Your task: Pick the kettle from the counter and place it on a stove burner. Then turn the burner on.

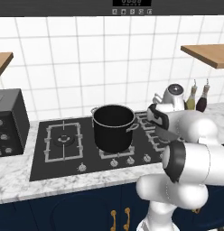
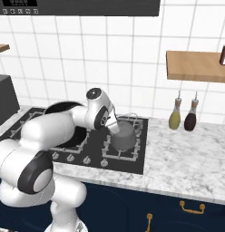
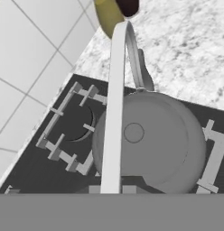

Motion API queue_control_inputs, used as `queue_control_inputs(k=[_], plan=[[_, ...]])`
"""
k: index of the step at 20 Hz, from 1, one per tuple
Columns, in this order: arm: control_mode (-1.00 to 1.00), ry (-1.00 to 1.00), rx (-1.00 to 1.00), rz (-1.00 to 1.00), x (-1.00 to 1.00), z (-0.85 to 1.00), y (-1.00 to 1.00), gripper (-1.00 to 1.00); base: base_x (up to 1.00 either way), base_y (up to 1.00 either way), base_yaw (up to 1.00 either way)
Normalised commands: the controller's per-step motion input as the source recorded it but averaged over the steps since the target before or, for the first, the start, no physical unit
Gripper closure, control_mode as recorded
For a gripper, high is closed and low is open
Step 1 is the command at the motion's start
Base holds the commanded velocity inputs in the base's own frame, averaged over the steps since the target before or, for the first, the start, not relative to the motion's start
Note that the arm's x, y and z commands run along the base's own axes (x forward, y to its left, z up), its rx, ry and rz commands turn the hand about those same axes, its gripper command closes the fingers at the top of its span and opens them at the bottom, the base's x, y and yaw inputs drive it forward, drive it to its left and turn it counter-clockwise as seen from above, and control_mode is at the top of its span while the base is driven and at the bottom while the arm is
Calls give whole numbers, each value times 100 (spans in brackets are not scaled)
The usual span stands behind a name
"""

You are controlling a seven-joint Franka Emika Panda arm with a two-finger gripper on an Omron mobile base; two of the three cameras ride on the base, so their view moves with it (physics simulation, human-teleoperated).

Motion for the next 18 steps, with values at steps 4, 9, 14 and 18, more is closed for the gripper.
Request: queue_control_inputs(k=[4,9,14,18], plan=[[-100,0,0,0,3,-41,2,100,0,0,0],[-100,0,0,0,2,-27,0,-100,0,0,0],[-100,0,0,0,-3,0,0,-100,0,0,0],[-100,0,0,0,-15,5,0,-100,0,0,0]])
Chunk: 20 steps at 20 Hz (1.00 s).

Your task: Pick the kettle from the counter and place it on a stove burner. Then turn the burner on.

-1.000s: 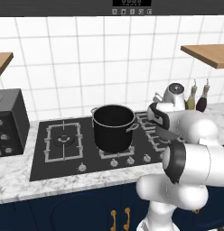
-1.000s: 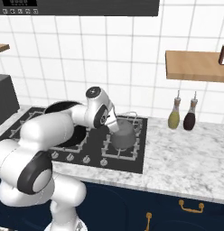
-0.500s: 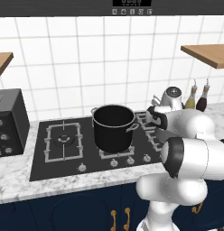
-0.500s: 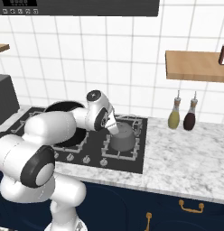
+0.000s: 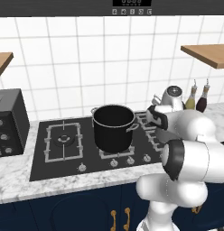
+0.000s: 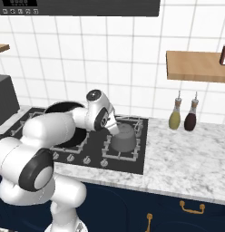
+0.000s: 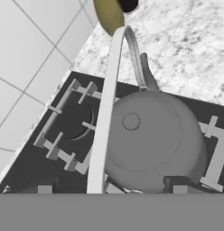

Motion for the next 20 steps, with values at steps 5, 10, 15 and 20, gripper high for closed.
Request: queue_control_inputs(k=[5,10,15,20], plan=[[-100,-6,-2,3,-40,43,22,-100,0,0,0],[-100,-8,-4,9,-46,43,36,-100,0,0,0],[-100,-3,-3,17,-61,28,32,-100,0,0,0],[-100,0,0,29,-80,2,29,-100,0,0,0]])
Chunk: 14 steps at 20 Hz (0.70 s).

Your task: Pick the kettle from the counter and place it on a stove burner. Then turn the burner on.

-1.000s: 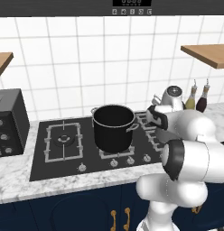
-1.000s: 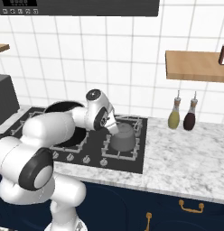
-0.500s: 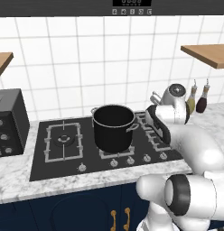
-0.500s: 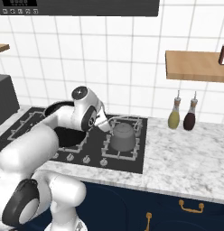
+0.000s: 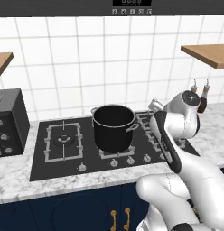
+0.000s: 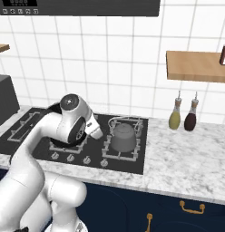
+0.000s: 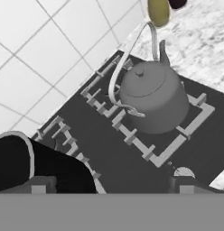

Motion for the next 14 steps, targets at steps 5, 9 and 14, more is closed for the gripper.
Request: queue_control_inputs(k=[5,9,14], plan=[[-100,1,0,29,-91,0,11,-100,0,0,0],[-100,11,-4,12,-82,0,-9,-100,0,0,0],[-100,17,-5,9,-53,-1,-29,-100,0,0,0]])
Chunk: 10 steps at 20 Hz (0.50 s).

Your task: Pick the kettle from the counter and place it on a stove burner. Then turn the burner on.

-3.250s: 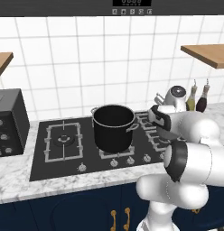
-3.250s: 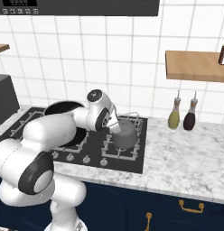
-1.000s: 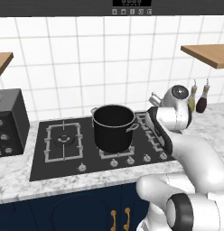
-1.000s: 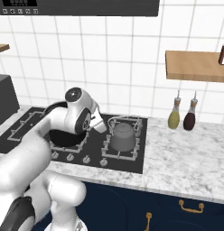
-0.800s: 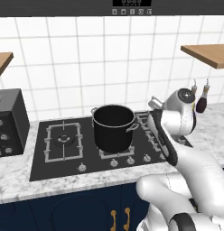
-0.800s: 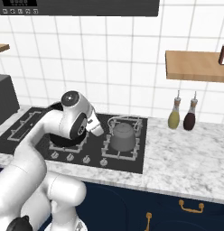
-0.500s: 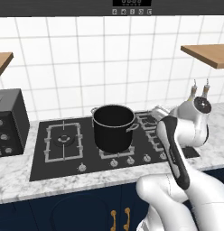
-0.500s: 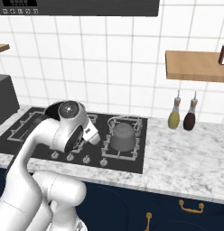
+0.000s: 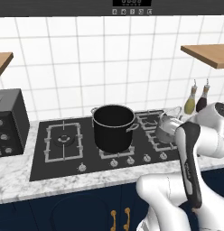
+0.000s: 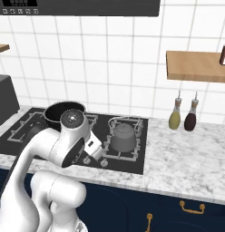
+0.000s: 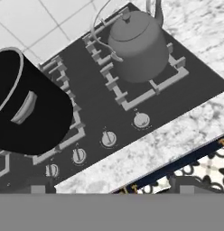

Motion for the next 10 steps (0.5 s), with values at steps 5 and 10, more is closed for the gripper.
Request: queue_control_inputs(k=[5,10], plan=[[-100,13,-3,12,-35,-4,-26,-100,0,0,0],[-100,13,-13,13,-17,-24,-15,-100,0,0,0]])
